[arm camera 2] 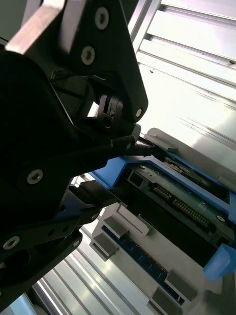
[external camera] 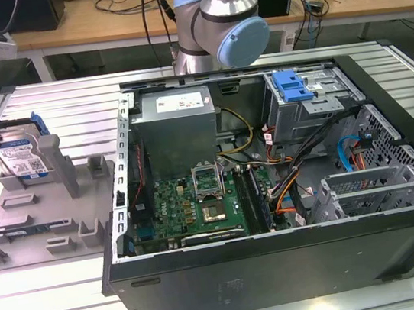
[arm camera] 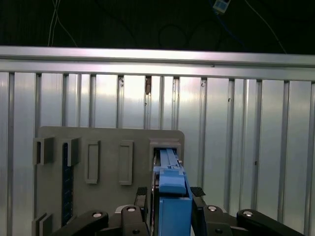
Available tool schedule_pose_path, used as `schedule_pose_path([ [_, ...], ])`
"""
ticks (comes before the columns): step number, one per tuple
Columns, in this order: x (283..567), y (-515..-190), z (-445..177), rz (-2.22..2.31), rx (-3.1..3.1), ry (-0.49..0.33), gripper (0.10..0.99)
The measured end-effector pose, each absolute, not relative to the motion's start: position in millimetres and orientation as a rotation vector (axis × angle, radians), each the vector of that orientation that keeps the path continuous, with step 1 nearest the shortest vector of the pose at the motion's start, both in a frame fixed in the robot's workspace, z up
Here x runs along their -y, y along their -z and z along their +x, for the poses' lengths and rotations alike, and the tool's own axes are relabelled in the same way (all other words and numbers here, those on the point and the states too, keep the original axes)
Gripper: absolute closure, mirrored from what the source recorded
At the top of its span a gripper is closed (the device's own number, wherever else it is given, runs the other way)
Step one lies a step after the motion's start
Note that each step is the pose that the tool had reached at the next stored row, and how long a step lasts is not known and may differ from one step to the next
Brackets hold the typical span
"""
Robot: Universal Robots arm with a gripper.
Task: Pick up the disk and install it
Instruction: 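Pick up the disk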
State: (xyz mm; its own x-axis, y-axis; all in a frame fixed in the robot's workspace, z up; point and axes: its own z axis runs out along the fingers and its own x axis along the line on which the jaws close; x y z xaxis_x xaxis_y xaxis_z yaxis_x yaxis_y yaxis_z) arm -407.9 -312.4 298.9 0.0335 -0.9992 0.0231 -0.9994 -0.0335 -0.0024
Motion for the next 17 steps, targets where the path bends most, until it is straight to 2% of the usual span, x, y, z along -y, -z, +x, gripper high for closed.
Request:
schedule_pose_path([
  [17,311.7,-298.1,-409.4,2.248,2.174,-0.028,0.631],
])
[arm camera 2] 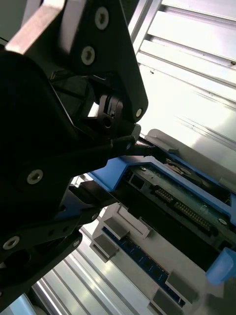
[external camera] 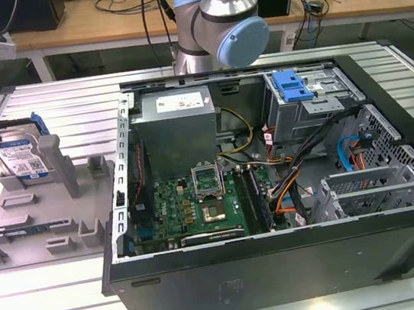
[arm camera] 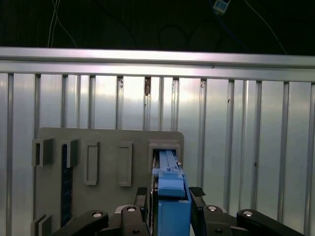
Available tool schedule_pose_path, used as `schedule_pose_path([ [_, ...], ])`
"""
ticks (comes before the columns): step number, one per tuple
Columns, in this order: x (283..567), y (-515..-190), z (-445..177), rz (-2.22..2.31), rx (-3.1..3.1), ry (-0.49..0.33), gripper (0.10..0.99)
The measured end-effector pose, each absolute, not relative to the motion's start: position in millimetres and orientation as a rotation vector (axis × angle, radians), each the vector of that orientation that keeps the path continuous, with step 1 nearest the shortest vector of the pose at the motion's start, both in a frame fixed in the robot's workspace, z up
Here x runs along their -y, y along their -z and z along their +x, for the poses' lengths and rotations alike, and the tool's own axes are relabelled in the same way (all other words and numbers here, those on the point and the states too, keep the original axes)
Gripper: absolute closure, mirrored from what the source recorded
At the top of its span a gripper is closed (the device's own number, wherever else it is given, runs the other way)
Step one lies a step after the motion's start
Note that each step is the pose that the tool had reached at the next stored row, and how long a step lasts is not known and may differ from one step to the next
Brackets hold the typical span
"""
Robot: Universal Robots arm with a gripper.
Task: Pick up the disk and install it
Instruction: 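Pick up the disk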
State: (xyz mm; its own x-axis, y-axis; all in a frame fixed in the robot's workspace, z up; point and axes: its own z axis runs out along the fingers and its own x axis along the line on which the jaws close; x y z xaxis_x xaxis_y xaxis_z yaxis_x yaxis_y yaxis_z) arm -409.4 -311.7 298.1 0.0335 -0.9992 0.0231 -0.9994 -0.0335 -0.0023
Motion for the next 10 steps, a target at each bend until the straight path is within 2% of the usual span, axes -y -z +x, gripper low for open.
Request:
schedule_pose_path([
  [10,311.7,-297.8,-409.4,2.248,2.174,-0.029,0.631],
])
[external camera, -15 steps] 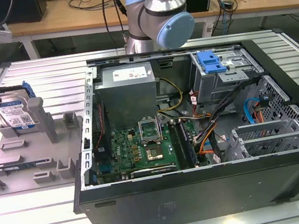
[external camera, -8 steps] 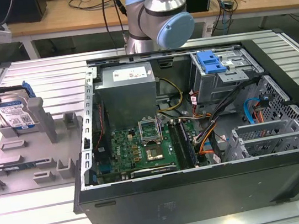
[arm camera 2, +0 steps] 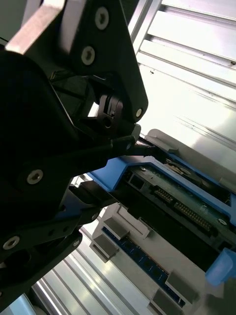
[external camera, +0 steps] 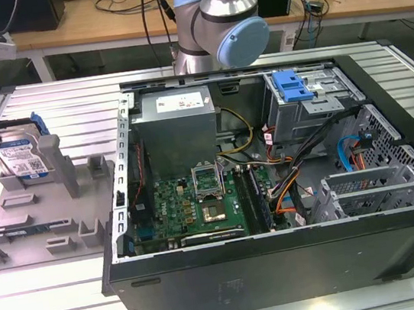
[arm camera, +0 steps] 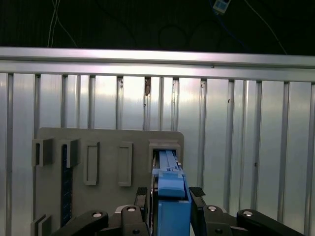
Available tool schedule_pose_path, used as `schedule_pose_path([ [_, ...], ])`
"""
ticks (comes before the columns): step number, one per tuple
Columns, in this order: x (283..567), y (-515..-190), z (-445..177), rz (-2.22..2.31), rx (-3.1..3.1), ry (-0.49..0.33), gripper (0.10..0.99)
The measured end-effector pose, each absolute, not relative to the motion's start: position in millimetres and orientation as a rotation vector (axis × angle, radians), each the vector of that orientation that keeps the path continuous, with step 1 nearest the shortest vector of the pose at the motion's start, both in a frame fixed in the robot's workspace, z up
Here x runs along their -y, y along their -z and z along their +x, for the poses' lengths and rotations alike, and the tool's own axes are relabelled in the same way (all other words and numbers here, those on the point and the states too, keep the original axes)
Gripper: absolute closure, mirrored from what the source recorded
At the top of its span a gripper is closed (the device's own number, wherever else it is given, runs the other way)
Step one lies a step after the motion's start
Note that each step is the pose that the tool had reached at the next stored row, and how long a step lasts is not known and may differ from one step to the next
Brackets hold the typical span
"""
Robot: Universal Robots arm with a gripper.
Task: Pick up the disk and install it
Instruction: 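Pick up the disk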
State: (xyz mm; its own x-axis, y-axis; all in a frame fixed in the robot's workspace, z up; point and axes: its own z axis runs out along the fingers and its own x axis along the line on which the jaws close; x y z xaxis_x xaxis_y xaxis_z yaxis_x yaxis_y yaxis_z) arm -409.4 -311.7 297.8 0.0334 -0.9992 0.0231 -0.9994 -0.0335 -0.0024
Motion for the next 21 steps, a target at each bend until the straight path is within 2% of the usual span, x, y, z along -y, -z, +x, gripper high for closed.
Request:
schedule_pose_path([
  [4,311.7,-297.6,-409.4,2.248,2.174,-0.029,0.647],
  [5,311.7,-297.5,-409.4,2.248,2.174,-0.029,0.718],
  [21,315.0,-297.0,-409.4,2.244,2.178,-0.029,0.718],
])
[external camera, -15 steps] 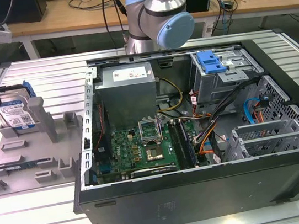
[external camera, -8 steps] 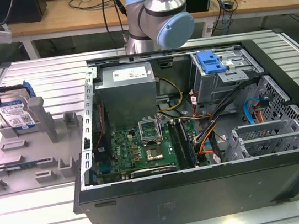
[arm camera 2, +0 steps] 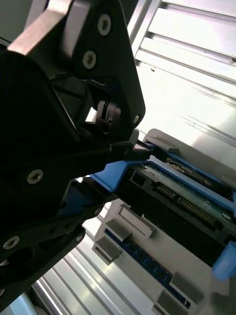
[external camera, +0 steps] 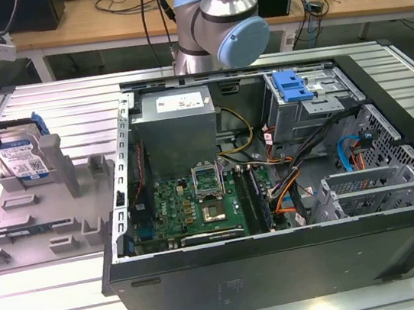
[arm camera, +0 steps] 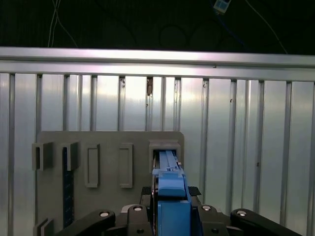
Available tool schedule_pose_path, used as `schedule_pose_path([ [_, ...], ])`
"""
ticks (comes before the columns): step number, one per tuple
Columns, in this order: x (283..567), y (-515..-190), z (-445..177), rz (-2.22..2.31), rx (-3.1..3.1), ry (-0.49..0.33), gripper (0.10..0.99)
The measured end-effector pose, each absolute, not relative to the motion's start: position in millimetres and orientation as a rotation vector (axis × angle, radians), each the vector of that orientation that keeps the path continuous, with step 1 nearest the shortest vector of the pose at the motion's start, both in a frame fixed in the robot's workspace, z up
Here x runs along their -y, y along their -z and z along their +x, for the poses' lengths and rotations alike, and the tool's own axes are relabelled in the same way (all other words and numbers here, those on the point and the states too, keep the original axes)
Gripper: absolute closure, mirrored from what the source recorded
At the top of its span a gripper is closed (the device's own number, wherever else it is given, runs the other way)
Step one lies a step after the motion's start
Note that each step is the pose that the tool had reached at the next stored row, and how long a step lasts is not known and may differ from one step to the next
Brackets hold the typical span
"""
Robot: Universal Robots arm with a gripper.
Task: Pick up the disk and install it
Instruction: 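Pick up the disk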
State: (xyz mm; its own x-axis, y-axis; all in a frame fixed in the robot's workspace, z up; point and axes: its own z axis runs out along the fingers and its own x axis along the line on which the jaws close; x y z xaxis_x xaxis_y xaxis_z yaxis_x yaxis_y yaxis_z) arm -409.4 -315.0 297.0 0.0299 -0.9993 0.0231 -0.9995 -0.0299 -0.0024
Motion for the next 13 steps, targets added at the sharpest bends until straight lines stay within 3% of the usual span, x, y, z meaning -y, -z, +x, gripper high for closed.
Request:
schedule_pose_path([
  [13,317.8,-297.9,-409.4,2.253,2.189,-0.014,0.718],
])
